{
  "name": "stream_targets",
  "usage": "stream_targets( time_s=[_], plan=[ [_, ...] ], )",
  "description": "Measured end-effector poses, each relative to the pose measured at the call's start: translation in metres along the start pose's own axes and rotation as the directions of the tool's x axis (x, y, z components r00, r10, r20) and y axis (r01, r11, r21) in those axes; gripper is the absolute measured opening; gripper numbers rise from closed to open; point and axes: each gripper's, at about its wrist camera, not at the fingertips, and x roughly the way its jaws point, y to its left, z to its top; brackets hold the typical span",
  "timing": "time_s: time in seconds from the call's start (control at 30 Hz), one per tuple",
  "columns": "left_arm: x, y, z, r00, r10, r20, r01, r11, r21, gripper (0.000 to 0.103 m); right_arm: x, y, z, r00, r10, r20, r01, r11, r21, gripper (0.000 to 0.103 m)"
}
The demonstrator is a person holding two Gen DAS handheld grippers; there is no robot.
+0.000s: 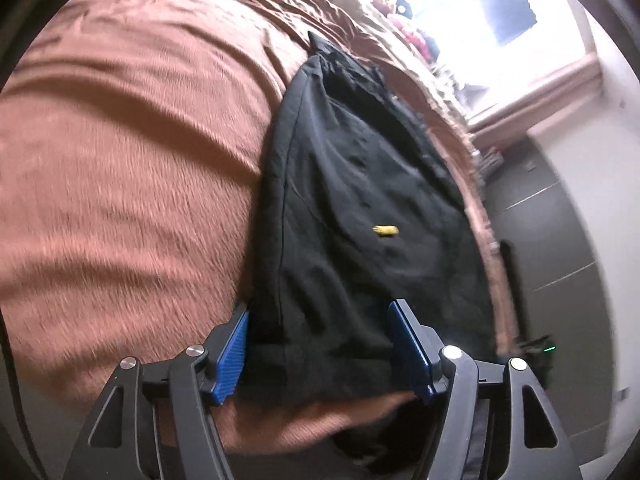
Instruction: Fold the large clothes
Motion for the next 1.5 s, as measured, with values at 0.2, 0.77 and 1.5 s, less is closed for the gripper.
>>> stream_targets(
  time_s=[0.2,0.77,1.5],
  plan=[
    [-0.009,-0.001,-0.011,0.986,-0.163,0.016,0.164,0.985,-0.059,0.068,0.007,-0.005,-0.020,0.989,0.141,-0.035,-0.140,0.990,0.018,0.069],
    [0.017,0.005,0.005,0.997,0.045,0.055,-0.034,0.983,-0.178,0.016,0.043,0.017,-0.020,0.998,0.010,0.068,-0.014,0.999,0.051,0.034],
    [-0.094,-0.082,0.013,0.949,-0.088,0.303,0.101,0.994,-0.028,0.003,-0.077,0.126,-0.029,0.963,0.100,0.252,-0.077,0.992,-0.098,0.000]
  ],
)
